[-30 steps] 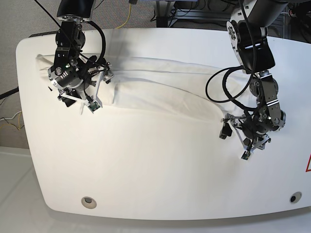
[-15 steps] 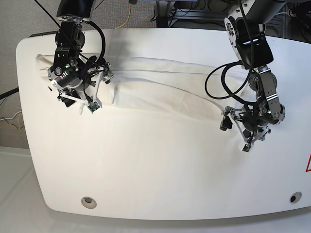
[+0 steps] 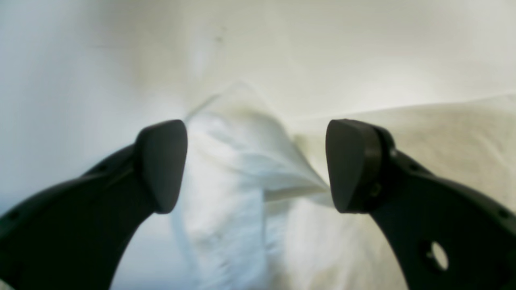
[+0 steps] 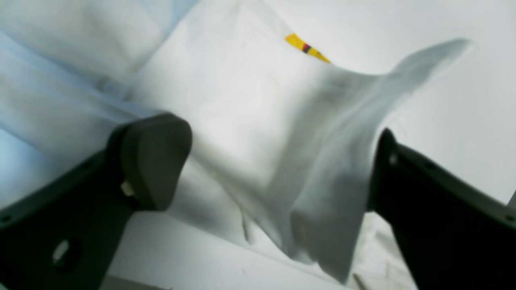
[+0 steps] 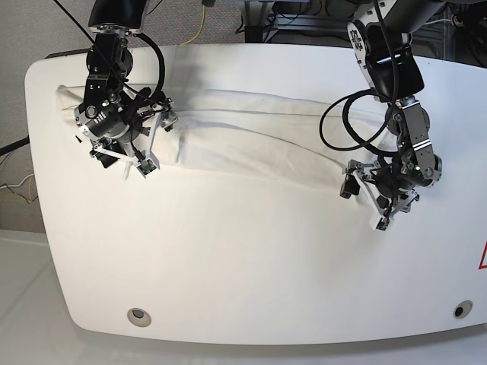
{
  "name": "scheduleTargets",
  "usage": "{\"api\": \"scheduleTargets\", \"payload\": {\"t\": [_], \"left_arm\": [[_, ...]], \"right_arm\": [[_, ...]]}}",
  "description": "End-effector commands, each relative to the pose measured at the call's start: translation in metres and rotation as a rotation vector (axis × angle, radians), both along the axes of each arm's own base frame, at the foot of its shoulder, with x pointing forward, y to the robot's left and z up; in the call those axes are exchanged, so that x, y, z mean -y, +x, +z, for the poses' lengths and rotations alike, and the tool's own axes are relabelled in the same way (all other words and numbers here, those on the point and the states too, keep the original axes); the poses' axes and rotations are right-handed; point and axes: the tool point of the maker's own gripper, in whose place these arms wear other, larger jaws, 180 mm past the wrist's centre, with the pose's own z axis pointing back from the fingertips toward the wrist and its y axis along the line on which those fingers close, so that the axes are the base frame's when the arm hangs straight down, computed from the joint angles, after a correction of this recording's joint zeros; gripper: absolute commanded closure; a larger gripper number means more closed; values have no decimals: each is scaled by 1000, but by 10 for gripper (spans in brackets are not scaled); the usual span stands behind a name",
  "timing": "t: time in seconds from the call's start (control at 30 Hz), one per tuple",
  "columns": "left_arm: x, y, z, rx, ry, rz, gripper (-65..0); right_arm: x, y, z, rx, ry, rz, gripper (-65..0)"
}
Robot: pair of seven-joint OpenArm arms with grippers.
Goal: Fold the T-shirt properly
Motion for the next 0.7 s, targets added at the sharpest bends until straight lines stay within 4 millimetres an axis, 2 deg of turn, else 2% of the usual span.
{"api": "scheduleTargets", "payload": {"t": [0.0, 0.23, 0.47, 0.57, 0.67], "left_arm": [[8, 15, 19, 80, -32, -4, -512], [18, 15, 17, 77, -51, -9, -512], [18, 15, 17, 77, -51, -9, -510], [18, 14, 16, 76, -51, -9, -462], [17, 14, 16, 74, -50, -9, -357]], "right_arm": [[0, 9, 10, 42, 3, 5, -584], [1, 8, 10, 41, 2, 5, -584], [1, 7, 9, 38, 2, 3, -584], [1, 7, 9, 38, 2, 3, -584], [1, 7, 9, 38, 2, 3, -584]]}}
